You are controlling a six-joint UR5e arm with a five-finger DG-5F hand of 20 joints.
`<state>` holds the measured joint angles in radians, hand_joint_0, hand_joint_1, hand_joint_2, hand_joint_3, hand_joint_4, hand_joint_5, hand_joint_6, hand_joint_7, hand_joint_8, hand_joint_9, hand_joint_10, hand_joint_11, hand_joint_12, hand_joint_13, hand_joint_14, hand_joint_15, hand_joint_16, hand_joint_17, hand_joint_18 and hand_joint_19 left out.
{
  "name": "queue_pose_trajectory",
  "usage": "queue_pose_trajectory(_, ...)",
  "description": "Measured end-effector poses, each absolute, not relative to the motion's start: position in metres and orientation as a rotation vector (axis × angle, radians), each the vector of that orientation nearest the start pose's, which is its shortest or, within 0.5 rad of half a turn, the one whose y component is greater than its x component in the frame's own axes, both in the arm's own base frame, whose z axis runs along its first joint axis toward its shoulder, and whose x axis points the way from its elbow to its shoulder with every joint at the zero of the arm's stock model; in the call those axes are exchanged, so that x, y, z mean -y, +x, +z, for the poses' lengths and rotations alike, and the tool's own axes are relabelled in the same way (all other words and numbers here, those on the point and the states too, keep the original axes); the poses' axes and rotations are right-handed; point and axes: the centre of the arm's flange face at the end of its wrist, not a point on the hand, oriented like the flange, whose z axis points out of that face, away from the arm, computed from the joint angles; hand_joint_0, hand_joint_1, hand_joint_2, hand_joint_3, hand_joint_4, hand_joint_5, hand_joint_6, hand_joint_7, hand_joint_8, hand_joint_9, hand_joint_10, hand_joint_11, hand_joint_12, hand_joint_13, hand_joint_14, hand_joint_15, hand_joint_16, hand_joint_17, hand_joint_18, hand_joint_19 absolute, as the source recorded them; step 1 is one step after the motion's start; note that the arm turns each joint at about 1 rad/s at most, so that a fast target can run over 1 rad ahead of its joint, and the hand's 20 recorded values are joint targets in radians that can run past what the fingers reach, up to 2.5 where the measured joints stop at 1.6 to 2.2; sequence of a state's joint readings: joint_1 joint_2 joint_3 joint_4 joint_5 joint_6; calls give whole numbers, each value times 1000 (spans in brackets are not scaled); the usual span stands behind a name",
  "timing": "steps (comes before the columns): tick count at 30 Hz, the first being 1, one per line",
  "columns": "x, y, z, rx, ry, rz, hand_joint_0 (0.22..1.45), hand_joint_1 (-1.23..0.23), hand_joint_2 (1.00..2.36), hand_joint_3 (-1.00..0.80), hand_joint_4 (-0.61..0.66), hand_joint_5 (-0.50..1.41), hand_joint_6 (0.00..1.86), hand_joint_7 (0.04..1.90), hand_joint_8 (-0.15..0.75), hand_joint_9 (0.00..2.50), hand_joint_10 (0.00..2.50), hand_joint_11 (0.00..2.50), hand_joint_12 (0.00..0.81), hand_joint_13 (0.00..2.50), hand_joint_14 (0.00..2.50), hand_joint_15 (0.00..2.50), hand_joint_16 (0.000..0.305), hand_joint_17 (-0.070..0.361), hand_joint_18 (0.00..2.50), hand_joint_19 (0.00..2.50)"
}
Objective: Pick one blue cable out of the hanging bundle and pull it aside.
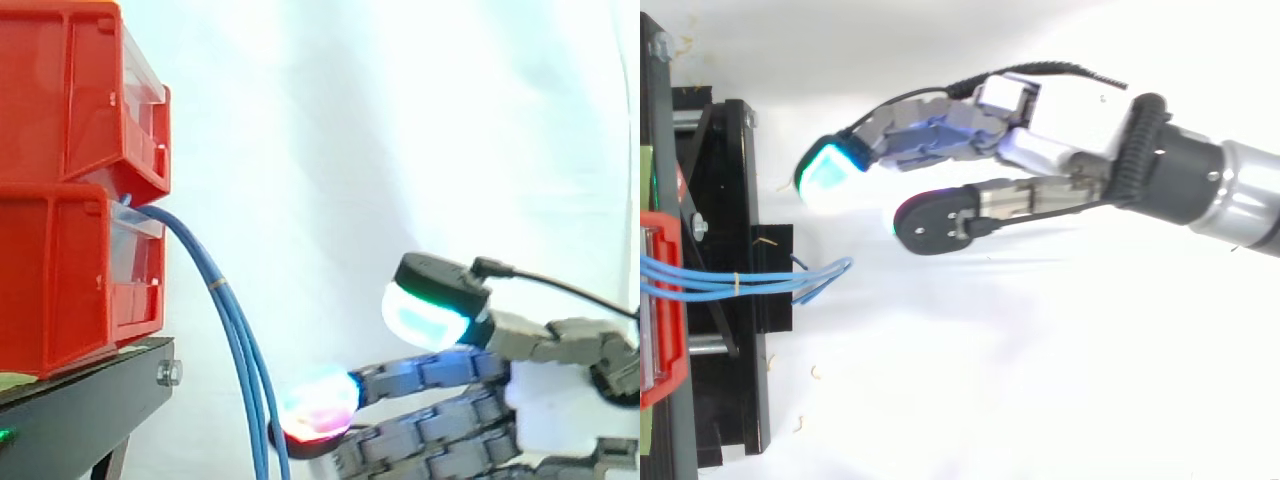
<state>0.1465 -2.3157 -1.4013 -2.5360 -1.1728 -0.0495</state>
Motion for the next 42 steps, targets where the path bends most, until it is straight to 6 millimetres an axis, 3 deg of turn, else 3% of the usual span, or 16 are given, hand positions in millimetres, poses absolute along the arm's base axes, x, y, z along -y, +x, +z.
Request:
queue_pose_trajectory(4,63,750,153,-1018,1279,1031,496,-504,1005,-453,238,-208,502,708,283,408,0,0,376,340,5,121,61,138,319,263)
queue_pose_trajectory(12,56,771,153,-989,1249,1058,497,-503,1004,-455,244,-207,502,706,284,410,0,0,376,343,5,128,61,138,321,259)
queue_pose_trajectory(27,33,776,154,-1026,1194,1074,496,-502,1004,-455,257,-203,502,711,284,422,0,0,377,349,5,130,61,138,329,265)
queue_pose_trajectory(36,23,786,137,-1042,1181,1111,496,-500,1004,-455,263,-201,502,713,287,431,1,0,376,361,5,133,61,138,330,264)
queue_pose_trajectory(42,17,799,154,-1034,1168,1141,500,-497,1004,-453,302,-180,502,763,294,472,0,4,371,391,5,138,61,136,361,272)
